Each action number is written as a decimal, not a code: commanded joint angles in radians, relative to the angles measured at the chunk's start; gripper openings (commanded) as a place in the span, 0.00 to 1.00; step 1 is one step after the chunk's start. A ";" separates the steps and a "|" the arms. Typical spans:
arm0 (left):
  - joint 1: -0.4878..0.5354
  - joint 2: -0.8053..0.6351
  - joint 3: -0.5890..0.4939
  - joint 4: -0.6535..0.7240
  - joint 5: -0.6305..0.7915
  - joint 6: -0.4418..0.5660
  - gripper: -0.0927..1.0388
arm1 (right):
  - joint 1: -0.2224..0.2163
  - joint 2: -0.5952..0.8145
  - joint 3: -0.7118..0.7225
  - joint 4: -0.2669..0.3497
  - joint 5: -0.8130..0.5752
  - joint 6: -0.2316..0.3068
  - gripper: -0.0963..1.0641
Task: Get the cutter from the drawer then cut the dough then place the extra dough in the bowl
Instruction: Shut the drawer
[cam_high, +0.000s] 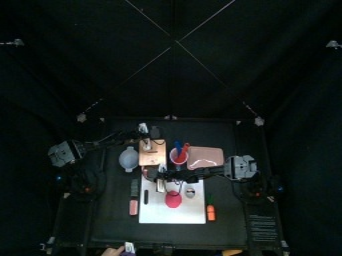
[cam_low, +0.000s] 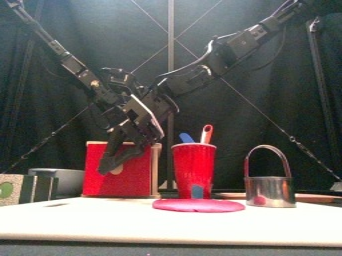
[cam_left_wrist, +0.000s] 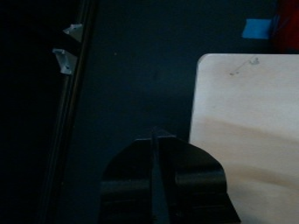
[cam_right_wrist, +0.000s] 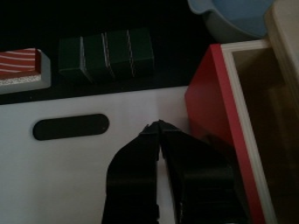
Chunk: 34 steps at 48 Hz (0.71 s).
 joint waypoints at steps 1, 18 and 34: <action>-0.020 -0.008 -0.008 -0.002 0.006 -0.002 0.47 | -0.049 -0.032 -0.026 -0.009 -0.003 -0.003 0.30; -0.032 -0.008 -0.005 -0.003 0.020 -0.002 0.47 | -0.071 -0.032 -0.052 -0.058 0.005 -0.003 0.30; -0.037 -0.008 -0.008 0.005 0.021 -0.002 0.47 | -0.077 -0.026 -0.077 -0.087 0.014 -0.002 0.30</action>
